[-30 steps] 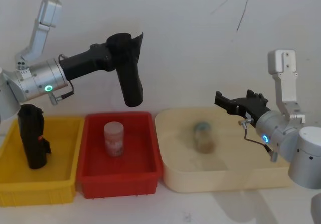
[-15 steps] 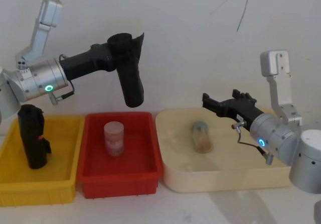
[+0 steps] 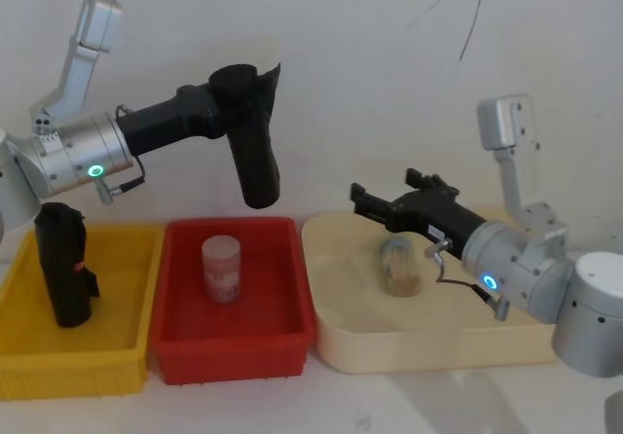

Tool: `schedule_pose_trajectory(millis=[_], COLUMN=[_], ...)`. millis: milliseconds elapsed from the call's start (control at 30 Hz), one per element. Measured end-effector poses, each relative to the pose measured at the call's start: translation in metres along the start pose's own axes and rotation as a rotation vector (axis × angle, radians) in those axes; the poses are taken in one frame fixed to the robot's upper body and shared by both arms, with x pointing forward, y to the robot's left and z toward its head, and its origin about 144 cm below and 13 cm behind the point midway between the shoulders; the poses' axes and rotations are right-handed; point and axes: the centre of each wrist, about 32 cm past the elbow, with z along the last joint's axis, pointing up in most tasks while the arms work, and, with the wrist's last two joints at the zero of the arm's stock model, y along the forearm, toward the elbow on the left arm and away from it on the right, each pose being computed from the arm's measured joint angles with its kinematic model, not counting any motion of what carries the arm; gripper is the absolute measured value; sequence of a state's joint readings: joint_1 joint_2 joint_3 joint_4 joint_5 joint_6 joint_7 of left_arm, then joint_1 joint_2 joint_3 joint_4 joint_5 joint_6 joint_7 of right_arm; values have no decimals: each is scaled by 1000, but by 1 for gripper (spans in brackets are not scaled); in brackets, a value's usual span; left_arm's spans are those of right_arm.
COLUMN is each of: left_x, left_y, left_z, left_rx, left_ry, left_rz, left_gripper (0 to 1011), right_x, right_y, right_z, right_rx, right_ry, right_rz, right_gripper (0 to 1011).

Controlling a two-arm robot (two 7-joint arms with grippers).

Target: Pick up the garbage bag with the one hand and transfer it to the other hand.

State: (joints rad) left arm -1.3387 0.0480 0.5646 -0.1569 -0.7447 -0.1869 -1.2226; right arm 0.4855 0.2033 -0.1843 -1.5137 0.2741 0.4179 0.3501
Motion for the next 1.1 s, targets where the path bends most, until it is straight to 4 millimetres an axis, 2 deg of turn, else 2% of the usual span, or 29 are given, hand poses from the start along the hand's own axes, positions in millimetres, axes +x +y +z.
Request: schedule_pose_trajectory(millis=[300, 600, 1100], left_x=[0, 0, 0], left_y=[0, 0, 0], left_z=[0, 0, 0], left_rx=[0, 1, 1], left_ry=[0, 1, 1], left_rz=[0, -1, -1], left_gripper=[542, 542, 542], right_x=[-10, -32, -60], right_y=[11, 39, 74], right_z=[0, -3, -4], right_rx=[29, 77, 128], right_ry=[-24, -82, -123], right_rz=[134, 258, 212], right_gripper=[1000, 1000, 1000])
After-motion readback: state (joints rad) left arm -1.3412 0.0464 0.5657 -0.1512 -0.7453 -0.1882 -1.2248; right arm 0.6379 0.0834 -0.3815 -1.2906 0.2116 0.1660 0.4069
